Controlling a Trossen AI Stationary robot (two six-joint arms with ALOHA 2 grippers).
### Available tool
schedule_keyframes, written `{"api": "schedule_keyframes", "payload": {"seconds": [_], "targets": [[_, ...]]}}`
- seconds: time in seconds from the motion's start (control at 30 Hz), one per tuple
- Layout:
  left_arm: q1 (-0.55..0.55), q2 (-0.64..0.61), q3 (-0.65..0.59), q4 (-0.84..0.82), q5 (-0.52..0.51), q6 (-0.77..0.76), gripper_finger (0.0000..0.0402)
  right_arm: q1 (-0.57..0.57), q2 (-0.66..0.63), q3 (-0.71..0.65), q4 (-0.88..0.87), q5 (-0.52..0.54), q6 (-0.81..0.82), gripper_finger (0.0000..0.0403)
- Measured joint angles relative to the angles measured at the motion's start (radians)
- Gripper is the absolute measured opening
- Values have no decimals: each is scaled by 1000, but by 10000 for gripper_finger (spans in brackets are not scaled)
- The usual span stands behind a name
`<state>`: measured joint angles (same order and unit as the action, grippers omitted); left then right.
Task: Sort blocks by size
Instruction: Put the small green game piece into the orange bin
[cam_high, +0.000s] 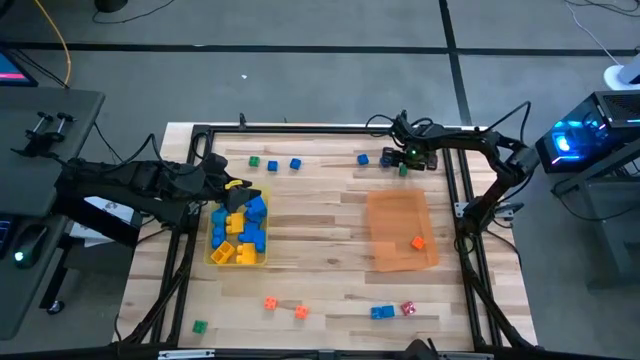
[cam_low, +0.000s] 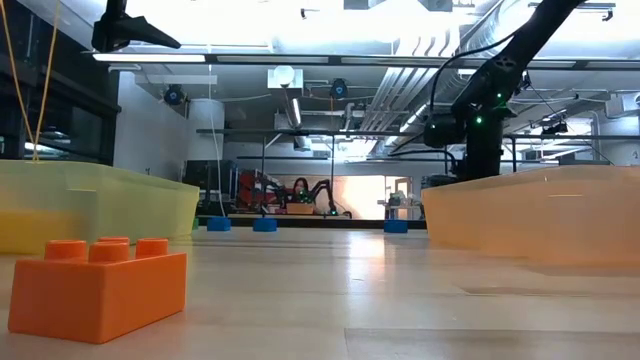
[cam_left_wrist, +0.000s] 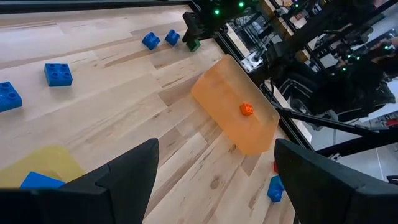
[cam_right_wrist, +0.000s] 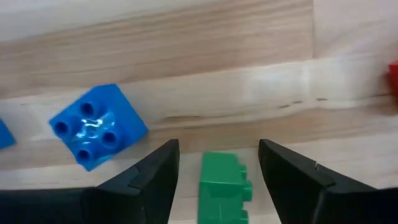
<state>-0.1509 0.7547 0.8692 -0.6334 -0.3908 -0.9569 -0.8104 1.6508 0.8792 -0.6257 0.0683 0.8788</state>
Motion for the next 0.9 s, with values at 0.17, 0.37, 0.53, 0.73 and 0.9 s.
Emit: {"api": "schedule_keyframes", "payload": {"seconds": [0.17, 0.37, 0.53, 0.73, 0.9], "targets": [[0, 0, 0, 1, 0, -1, 305, 5, 0, -10, -5, 14, -3, 178], [0, 0, 0, 3, 0, 5, 305, 23, -33, -11, -29, -17, -99, 88], [0, 0, 0, 2, -1, 17, 305, 54, -191, -11, -108, -3, -200, 88], [0, 0, 0, 2, -11, 18, 305, 197, -472, -11, -192, -53, -225, 88], [0, 0, 0, 2, -11, 17, 305, 486, -562, -10, -253, -129, -50, 88]]}}
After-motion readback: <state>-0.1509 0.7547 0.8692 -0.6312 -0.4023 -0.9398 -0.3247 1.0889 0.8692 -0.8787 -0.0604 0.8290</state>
